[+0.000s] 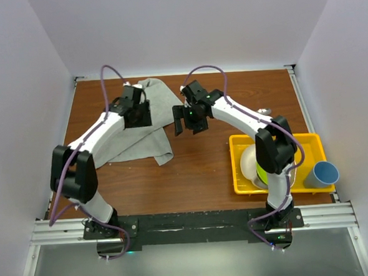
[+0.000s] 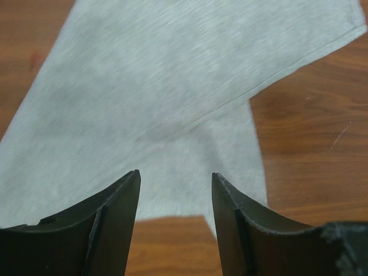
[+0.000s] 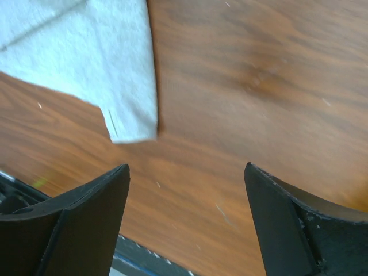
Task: Fold the napkin, place the utensils inside, and roll it up
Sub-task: Flatten the napkin out
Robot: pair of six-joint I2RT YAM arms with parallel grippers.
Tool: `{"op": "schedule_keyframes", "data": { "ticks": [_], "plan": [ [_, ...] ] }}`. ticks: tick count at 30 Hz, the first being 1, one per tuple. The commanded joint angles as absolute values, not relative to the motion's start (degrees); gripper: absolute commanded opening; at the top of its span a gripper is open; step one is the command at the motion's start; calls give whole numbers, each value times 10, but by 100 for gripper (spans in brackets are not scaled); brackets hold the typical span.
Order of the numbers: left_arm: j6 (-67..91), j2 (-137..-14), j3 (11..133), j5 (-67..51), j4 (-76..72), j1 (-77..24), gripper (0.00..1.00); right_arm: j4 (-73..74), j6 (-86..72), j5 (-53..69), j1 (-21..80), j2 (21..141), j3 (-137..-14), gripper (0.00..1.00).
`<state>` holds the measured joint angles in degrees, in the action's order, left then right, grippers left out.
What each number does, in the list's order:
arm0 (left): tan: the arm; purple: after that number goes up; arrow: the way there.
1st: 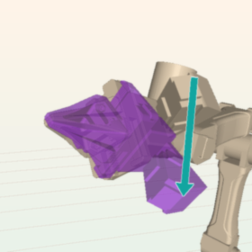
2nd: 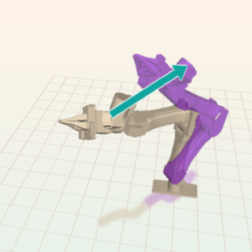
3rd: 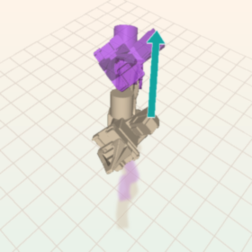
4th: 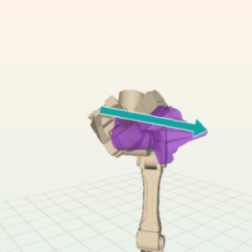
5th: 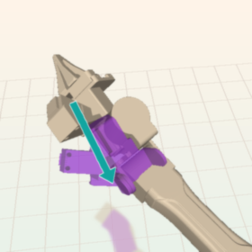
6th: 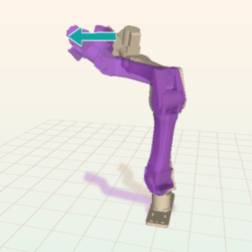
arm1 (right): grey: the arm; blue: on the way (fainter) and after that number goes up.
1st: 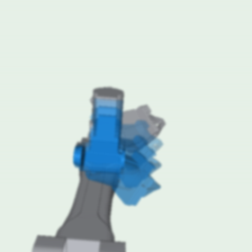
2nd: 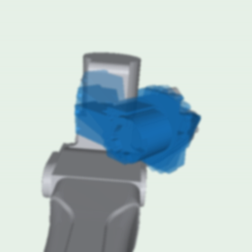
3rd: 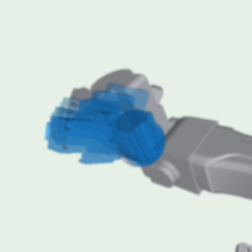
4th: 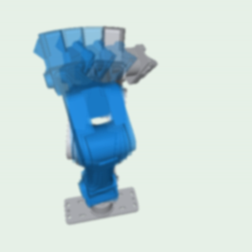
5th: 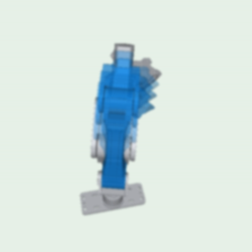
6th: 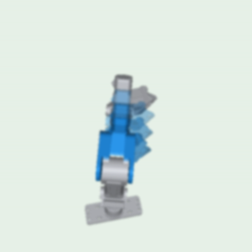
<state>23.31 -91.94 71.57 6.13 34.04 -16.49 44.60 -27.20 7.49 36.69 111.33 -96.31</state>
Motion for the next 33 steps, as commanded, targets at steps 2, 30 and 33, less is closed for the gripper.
{"op": "schedule_keyframes", "data": {
  "ticks": [2,30,33],
  "plan": [
    [128,-999,762,116,153,-235,59,354,-344,174,352,1143,-959,76],
    [81,-1177,875,116,172,-237,14,258,-365,245,393,1250,-915,72],
    [94,-1161,889,111,180,-236,7,245,-373,245,394,1255,-912,55]
  ]
}}
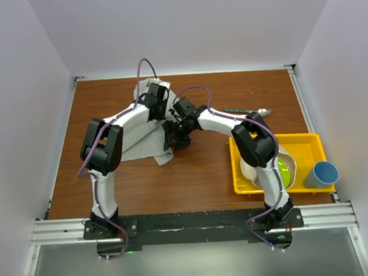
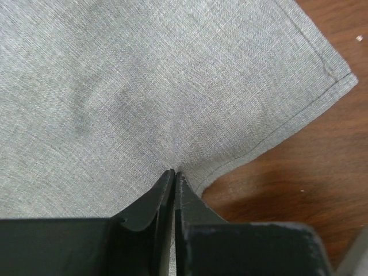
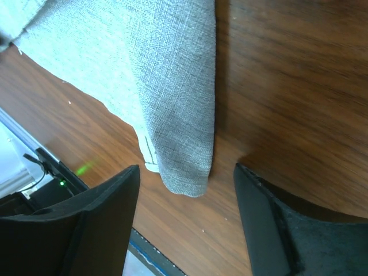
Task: Fold the napkin, place the utensils inside, and roll it up
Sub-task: Flatten the napkin out
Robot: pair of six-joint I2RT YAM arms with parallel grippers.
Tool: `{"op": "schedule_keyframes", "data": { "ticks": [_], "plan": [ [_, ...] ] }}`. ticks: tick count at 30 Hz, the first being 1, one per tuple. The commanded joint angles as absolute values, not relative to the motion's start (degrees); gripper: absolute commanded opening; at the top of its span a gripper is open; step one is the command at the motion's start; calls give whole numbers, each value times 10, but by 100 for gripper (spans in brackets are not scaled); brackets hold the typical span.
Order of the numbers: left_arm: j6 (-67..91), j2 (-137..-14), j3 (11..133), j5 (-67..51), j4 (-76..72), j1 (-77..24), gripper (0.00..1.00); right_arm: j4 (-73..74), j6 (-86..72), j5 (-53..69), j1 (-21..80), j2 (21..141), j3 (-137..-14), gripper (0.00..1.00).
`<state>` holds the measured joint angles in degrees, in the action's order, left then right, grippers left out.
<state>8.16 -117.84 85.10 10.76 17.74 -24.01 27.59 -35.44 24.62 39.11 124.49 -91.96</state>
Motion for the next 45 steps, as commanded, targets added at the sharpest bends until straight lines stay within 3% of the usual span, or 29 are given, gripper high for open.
{"op": "schedule_keyframes", "data": {
  "ticks": [1,2,3,5,12,20,24,26,27,28,30,31,32,35,37,41,45],
  "plan": [
    [104,-1156,892,111,185,-232,6,243,-375,249,395,1259,-911,47],
    [112,-1151,900,112,188,-229,3,243,-386,250,394,1260,-908,37],
    [121,-1141,905,112,200,-224,1,243,-388,250,395,1261,-904,15],
    [163,-1129,918,106,217,-197,0,243,-390,248,394,1255,-892,0],
    [270,-1011,880,128,283,-94,0,299,-331,184,386,1179,-841,0],
    [248,-908,780,185,332,39,0,386,-229,113,367,1016,-756,0],
    [229,-919,759,229,374,69,0,411,-179,145,444,1004,-799,0],
    [232,-916,756,236,391,69,13,451,-156,160,515,1037,-868,11],
    [235,-911,756,241,394,68,21,466,-150,175,525,1045,-887,27],
    [236,-908,760,250,398,66,37,480,-148,187,528,1048,-896,38],
    [252,-898,772,305,438,60,45,473,-156,183,517,1021,-873,57],
    [258,-896,785,322,452,50,56,462,-151,172,512,1004,-838,68],
    [261,-885,786,331,466,43,57,457,-150,164,501,979,-823,72],
    [265,-850,758,291,458,10,56,453,-166,144,476,966,-782,76],
    [273,-833,717,216,446,-25,49,457,-177,144,461,970,-766,76],
    [308,-777,622,72,372,-70,40,414,-231,136,420,969,-723,70],
    [352,-726,534,-22,302,-79,43,332,-287,217,385,978,-667,68]
  ]
}}
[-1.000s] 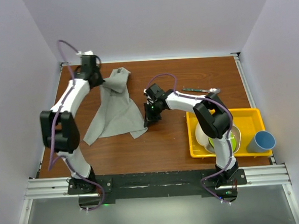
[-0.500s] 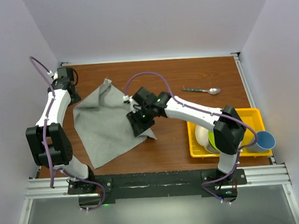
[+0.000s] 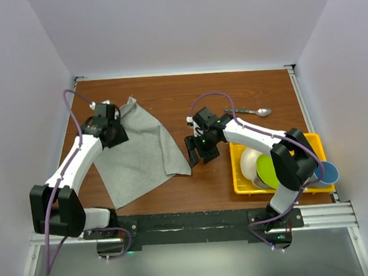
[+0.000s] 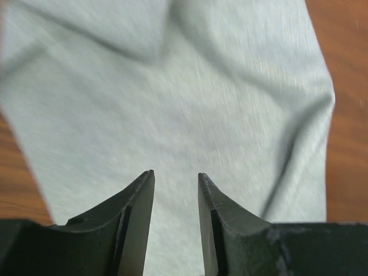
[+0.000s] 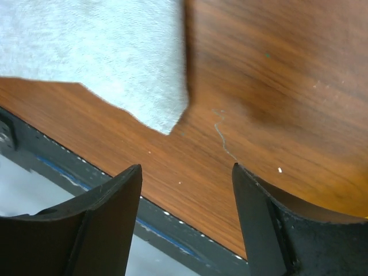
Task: Fold the napkin, place the utensils inside, and roll it up
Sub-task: Flatten the napkin out
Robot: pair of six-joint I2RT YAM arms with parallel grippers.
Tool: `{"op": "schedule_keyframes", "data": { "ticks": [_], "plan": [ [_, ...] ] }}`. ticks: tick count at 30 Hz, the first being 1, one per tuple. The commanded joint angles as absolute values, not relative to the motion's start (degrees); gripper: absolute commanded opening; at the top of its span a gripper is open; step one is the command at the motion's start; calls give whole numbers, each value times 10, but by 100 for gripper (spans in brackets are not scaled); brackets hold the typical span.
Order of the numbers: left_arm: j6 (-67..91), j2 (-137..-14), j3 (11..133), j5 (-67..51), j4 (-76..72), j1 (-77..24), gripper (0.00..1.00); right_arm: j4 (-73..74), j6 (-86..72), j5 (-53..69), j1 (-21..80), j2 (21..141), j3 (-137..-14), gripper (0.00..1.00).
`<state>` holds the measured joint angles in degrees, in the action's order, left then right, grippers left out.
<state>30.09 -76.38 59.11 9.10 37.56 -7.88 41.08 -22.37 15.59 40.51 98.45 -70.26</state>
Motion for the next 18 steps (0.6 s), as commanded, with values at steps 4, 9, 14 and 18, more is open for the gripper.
{"op": "schedule_keyframes", "data": {
  "ticks": [4,9,14,18],
  "plan": [
    [316,-736,548,-4,312,-80,69,258,-335,268,381,998,-646,74],
    [246,-825,656,44,337,-79,91,239,-338,272,382,1018,-638,77],
    [211,-934,747,88,328,-77,91,227,-343,277,382,1046,-636,72],
    [181,-1020,830,152,344,-68,91,235,-339,268,382,1055,-641,66]
  ]
}}
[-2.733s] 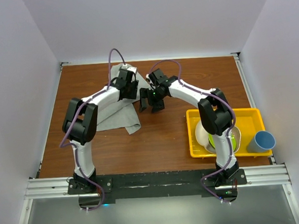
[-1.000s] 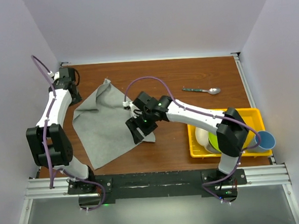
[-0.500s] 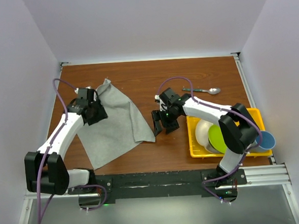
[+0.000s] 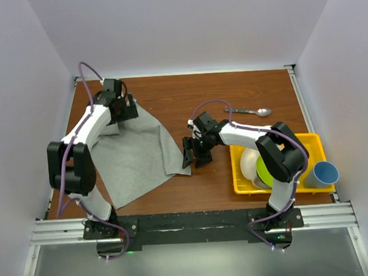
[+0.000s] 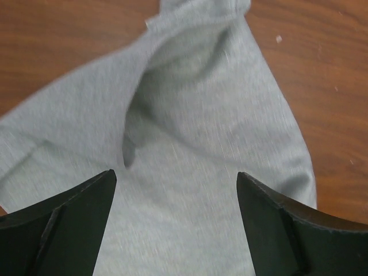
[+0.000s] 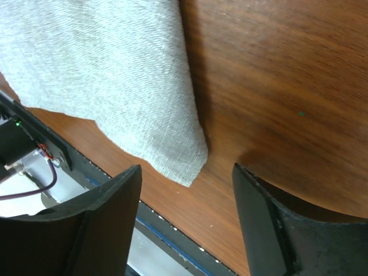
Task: Fold the napkin, place the utensils inside, and roll it up
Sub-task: Flatten the napkin out
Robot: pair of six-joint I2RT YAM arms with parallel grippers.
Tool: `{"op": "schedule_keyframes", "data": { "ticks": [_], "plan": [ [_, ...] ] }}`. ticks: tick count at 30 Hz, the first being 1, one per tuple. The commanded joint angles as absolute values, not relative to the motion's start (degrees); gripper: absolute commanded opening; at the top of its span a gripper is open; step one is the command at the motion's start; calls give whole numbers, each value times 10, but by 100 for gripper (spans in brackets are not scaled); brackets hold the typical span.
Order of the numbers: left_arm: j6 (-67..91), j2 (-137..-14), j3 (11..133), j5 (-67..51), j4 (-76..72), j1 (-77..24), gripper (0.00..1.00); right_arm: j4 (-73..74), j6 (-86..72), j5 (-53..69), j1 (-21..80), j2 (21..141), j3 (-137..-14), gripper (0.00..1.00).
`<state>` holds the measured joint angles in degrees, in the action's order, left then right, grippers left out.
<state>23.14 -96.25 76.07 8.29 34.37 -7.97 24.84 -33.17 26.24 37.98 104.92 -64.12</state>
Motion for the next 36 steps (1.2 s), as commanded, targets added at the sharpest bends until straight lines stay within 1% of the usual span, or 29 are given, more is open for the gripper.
{"op": "schedule_keyframes", "data": {
  "ticks": [1,5,8,9,11,12,13,14,15,16,17,19,20,22,24,25,26,28,29,31,32,33,35,36],
  "plan": [
    [178,-1047,839,154,341,-64,91,231,-338,270,382,1056,-641,65],
    [182,-1082,869,189,341,-44,90,242,-340,276,382,1072,-646,54],
    [168,-1092,865,177,317,-27,88,245,-338,279,381,1079,-655,42],
    [169,-1100,874,165,319,-14,84,246,-339,282,382,1082,-660,33],
    [171,-1124,888,151,335,-1,75,250,-341,285,381,1093,-668,20],
    [172,-1130,899,144,338,14,62,256,-341,285,381,1098,-678,5],
    [171,-1136,904,144,341,19,56,260,-343,282,382,1103,-685,0],
    [166,-1136,907,145,339,25,49,267,-341,269,381,1105,-699,0],
    [164,-1136,911,146,336,34,40,290,-337,258,379,1105,-709,0],
    [163,-1134,914,146,330,39,36,308,-322,241,375,1103,-721,0],
    [160,-1135,925,149,330,49,26,329,-313,198,373,1101,-752,0],
    [154,-1143,940,152,333,57,19,394,-284,159,368,1091,-786,0],
    [150,-1147,960,155,336,67,12,430,-274,140,367,1086,-821,0],
    [149,-1165,985,173,352,73,7,458,-258,93,368,1068,-851,0],
    [141,-1184,1022,191,363,82,7,492,-242,75,368,1062,-895,0],
    [135,-1189,1033,199,364,83,12,496,-236,74,368,1060,-910,0],
    [132,-1194,1048,210,363,86,29,497,-229,76,371,1057,-936,0],
    [130,-1210,1068,216,374,86,47,497,-197,54,396,1056,-966,0],
    [140,-1217,1094,208,385,84,64,497,-186,40,411,1067,-1004,0],
    [155,-1227,1111,202,415,81,72,507,-145,16,471,1096,-1060,0],
    [163,-1224,1112,204,422,75,75,530,-133,14,493,1115,-1133,0],
    [171,-1215,1110,203,443,70,75,543,-119,21,530,1166,-1173,0],
    [196,-1190,1077,208,454,50,74,575,-124,62,553,1212,-1268,0],
    [200,-1150,1053,208,444,43,74,569,-138,82,562,1229,-1277,0]
  ]
}}
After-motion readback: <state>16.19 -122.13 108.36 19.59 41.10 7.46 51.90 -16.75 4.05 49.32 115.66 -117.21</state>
